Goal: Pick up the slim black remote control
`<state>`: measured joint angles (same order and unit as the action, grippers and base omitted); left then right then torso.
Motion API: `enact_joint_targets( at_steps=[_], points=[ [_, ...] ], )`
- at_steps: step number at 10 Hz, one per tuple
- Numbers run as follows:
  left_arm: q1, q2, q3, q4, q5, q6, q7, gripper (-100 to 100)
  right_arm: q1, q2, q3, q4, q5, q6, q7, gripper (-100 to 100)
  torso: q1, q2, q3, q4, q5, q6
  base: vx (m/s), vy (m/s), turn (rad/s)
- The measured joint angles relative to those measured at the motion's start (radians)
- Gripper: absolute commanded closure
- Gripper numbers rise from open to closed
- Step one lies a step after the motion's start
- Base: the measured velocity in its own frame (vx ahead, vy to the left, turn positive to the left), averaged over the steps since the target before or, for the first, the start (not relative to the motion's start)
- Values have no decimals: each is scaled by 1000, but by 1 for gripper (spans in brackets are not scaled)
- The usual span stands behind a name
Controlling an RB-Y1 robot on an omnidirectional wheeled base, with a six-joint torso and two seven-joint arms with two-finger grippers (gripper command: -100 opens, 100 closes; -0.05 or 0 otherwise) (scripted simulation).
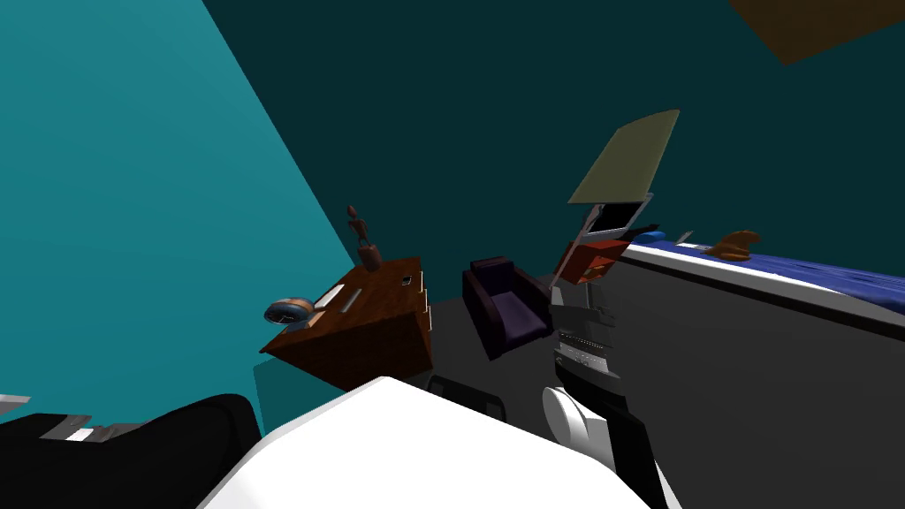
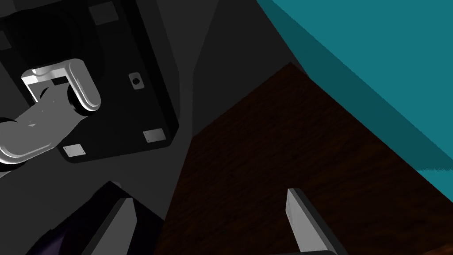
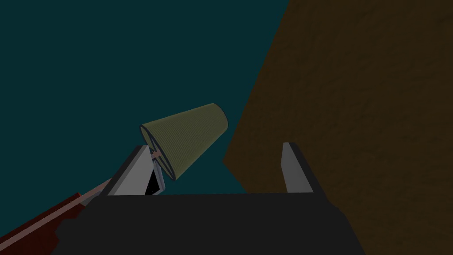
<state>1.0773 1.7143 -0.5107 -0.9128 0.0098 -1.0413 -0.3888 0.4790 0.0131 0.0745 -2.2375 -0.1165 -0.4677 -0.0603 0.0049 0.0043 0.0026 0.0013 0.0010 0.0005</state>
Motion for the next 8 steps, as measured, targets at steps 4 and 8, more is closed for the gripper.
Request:
enact_joint_targets(
  at_steps=[4, 8],
  points=[
    [45, 74, 48, 21, -1, -29, -102, -100, 0, 0, 0, 0, 0, 0, 0, 0, -1, -2, -1, 0, 0, -2, -53, 36, -119],
    [120, 174, 118, 20, 16, -46, -211, -100, 0, 0, 0, 0, 0, 0, 0, 0, 0, -1, 0, 0, 1, -2, -73, 46, -138]
  ],
)
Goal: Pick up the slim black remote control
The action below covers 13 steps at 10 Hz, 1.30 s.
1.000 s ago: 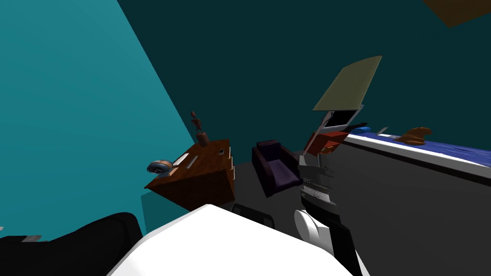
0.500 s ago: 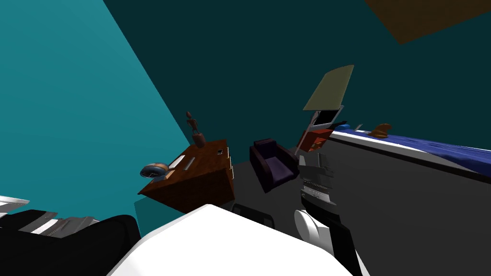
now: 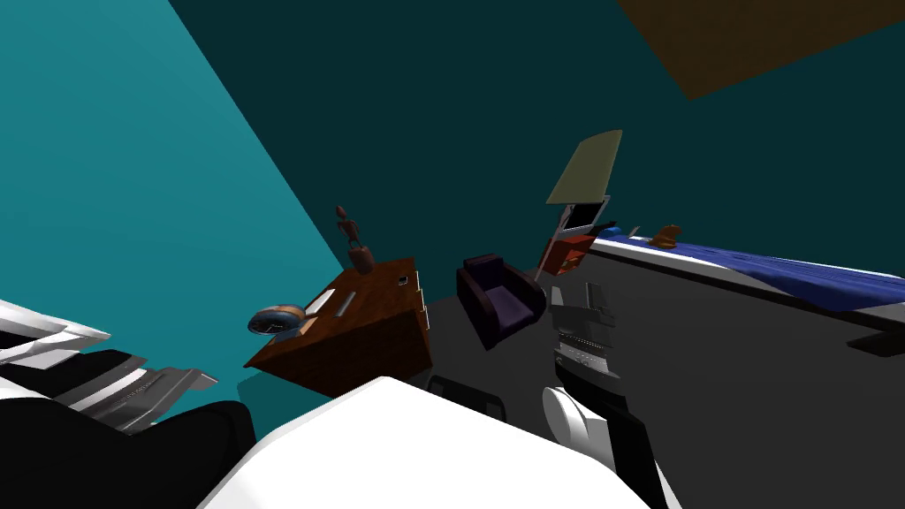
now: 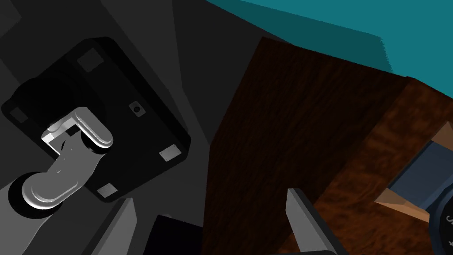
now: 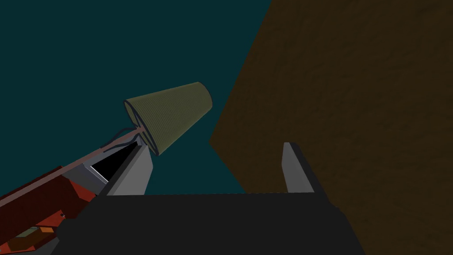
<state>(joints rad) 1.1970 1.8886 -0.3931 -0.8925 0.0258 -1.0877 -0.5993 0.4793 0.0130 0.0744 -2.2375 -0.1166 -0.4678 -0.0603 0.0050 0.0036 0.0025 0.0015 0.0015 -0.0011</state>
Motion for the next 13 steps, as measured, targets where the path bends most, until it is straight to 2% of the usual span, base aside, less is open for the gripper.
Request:
enact_joint_targets(
  at_steps=[1, 2, 3, 4, 5, 6, 7, 8, 9, 10, 11, 12, 13],
  points=[
    [31, 26, 19, 11, 9, -12, -35, -100, 0, 0, 0, 0, 0, 0, 0, 0, 1, 0, 0, 0, 0, 1, -61, 53, -100],
    [33, 41, 39, 19, -10, -21, -59, -100, 0, 0, 0, 0, 0, 0, 0, 0, 1, -1, 0, 0, 0, 0, -74, 57, -140],
    [57, 64, 66, 21, -12, -27, -82, -100, 0, 0, 0, 0, 0, 0, 0, 0, 1, 0, 0, 0, 0, 1, -53, 50, -123],
    [78, 107, 57, 12, 29, -27, -117, -100, 0, 0, 0, 0, 0, 0, 0, 0, 0, -2, -1, 0, 0, 0, -13, 23, -15],
    [82, 117, 60, 11, 31, -26, -141, -100, 0, 0, 0, 0, 0, 0, 0, 0, -1, -3, -2, -1, 0, -1, -41, 34, -159],
    [82, 164, 27, 1, 73, -27, -183, -100, 0, 0, 0, 0, 0, 0, 0, 0, -1, -3, -2, -1, 0, 1, -49, 41, -112],
    [115, 165, 68, 16, 42, -34, -201, -100, 0, 0, 0, 0, 0, 0, 0, 0, 0, -2, -1, 0, 0, -1, -23, 23, 16],
    [117, 166, 90, 18, 29, -37, -204, -100, 0, 0, 0, 0, 0, 0, 0, 0, -1, -3, -1, 0, 0, -1, -41, 39, -165],
    [170, 184, 160, 36, 12, -48, -220, -100, 0, 0, 0, 0, 0, 0, 0, 0, 0, -3, -2, -1, 0, 1, -46, 50, -109],
    [196, 197, 191, 37, 14, -50, -244, -100, 0, 0, 0, 0, 0, 0, 0, 0, 0, -2, -1, -1, 0, 0, -25, 28, 14],
    [171, 206, 163, 28, 23, -47, -260, -100, 0, 0, 0, 0, 0, 0, 0, 0, -1, -3, -1, 0, 0, -1, -38, 40, -166],
    [166, 234, 151, 19, 32, -43, -286, -100, 0, 0, 0, 0, 0, 0, 0, 0, 0, -3, -2, -1, 0, 1, -50, 50, -99],
    [189, 249, 173, 26, 35, -47, -311, -100, 0, 0, 0, 0, 0, 0, 0, 0, 0, -2, -1, 0, 0, -1, -56, 50, -112]
  ],
)
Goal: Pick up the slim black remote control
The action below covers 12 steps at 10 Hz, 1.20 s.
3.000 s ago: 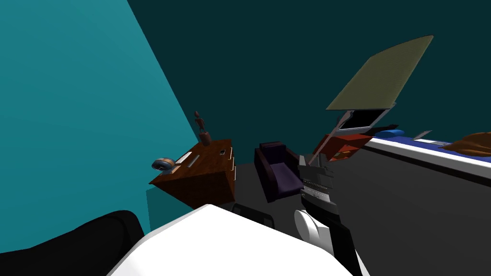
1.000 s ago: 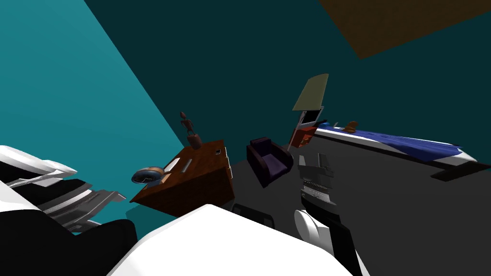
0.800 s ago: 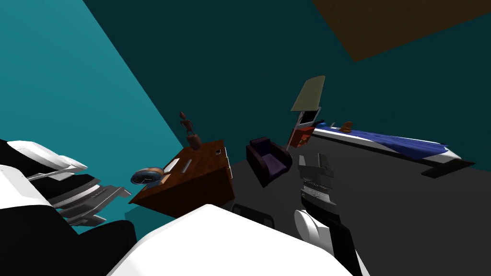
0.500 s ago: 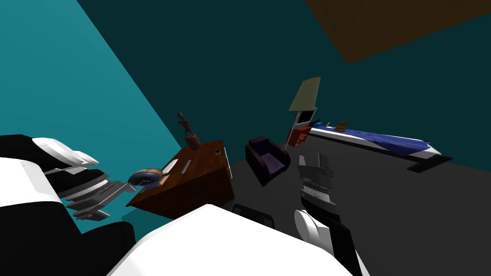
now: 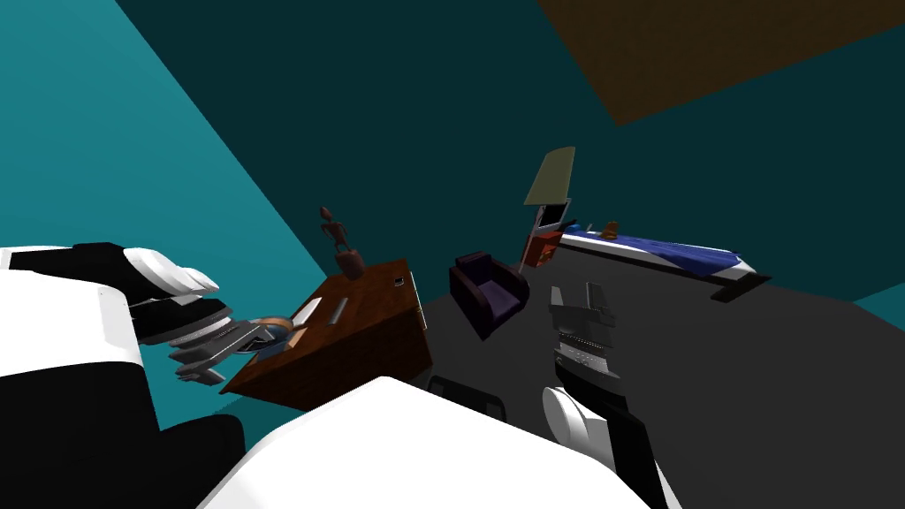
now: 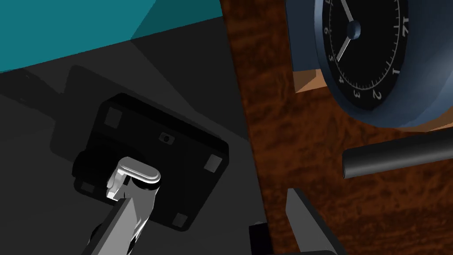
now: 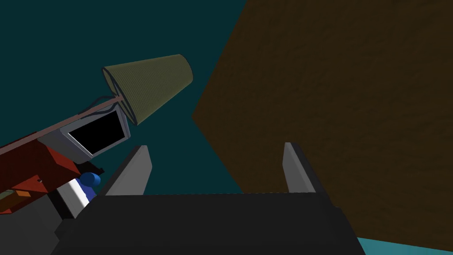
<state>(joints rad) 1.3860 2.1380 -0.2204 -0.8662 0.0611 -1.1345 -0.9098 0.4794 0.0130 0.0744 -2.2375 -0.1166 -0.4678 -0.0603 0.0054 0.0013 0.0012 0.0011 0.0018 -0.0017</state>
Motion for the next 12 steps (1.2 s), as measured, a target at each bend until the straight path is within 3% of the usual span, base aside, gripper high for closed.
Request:
enact_joint_targets(
  at_steps=[3, 4, 5, 6, 8, 12],
  points=[
    [76, 67, 70, 21, 13, -19, -87, -100, 0, 0, 0, 0, 0, 0, 0, 0, 2, 0, 0, 0, 0, 1, -45, 65, -100],
    [76, 83, 74, 16, 14, -17, -113, -100, 0, 0, 0, 0, 0, 0, 0, 0, 1, 0, 0, 0, 0, 0, -55, 61, -133],
    [121, 112, 110, 35, 24, -26, -141, -100, 0, 0, 0, 0, 0, 0, 0, 0, 1, 0, 0, 0, 0, 1, -47, 67, -83],
    [120, 125, 114, 31, 24, -27, -167, -100, 0, 0, 0, 0, 0, 0, 0, 0, 1, 0, 0, 0, 0, 0, -38, 103, -113],
    [178, 163, 161, 58, 38, -41, -225, -100, 0, 0, 0, 0, 0, 0, 0, 0, 3, -1, -1, 0, 1, 0, -32, 77, -104],
    [233, 231, 218, 65, 50, -40, -330, -100, 0, 0, 0, 0, 0, 0, 0, 0, 2, -1, 0, 0, 1, -1, -35, 71, -81]
  ],
)
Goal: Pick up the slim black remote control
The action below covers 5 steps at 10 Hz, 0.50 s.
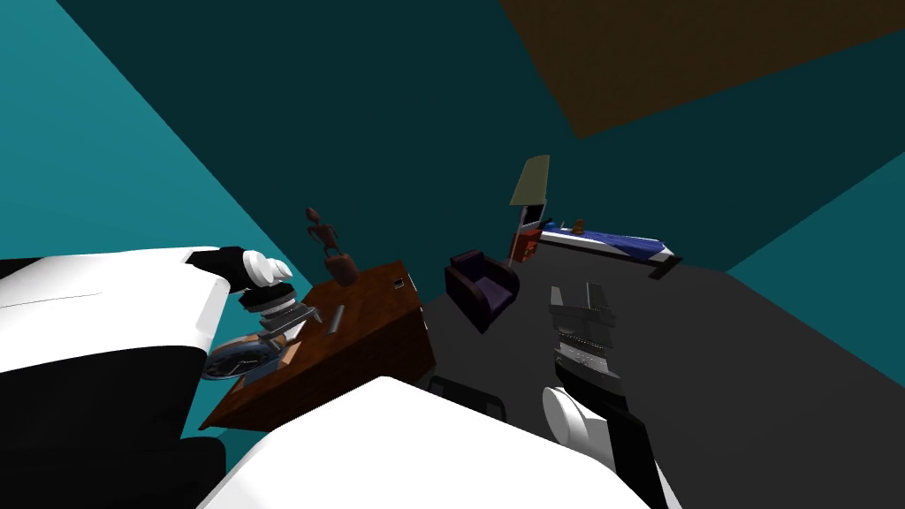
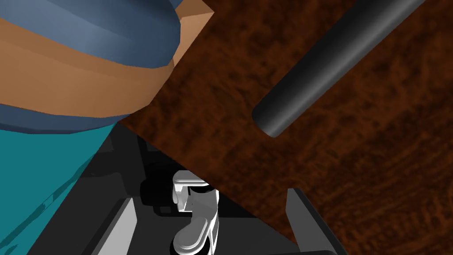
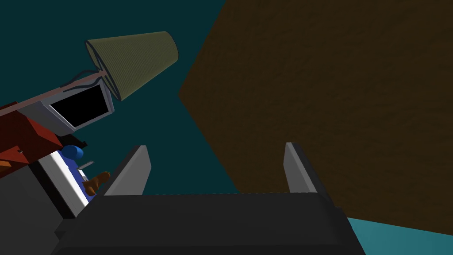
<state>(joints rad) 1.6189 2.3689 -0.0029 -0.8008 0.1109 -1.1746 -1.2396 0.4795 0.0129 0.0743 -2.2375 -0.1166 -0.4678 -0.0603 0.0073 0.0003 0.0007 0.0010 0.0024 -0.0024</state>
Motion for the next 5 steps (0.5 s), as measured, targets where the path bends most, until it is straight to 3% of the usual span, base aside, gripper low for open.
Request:
enact_joint_targets(
  at_steps=[3, 5],
  points=[
    [18, 40, 30, -12, -2, 7, -76, -100, 0, 0, 0, 0, 0, 0, 0, 0, 0, 0, 0, 0, 0, 0, -29, 66, -66],
    [55, 69, 63, 6, 7, 1, -124, -100, 0, 0, 0, 0, 0, 0, 0, 0, 1, 0, 0, 0, 0, 0, -30, 81, -67]
  ],
)
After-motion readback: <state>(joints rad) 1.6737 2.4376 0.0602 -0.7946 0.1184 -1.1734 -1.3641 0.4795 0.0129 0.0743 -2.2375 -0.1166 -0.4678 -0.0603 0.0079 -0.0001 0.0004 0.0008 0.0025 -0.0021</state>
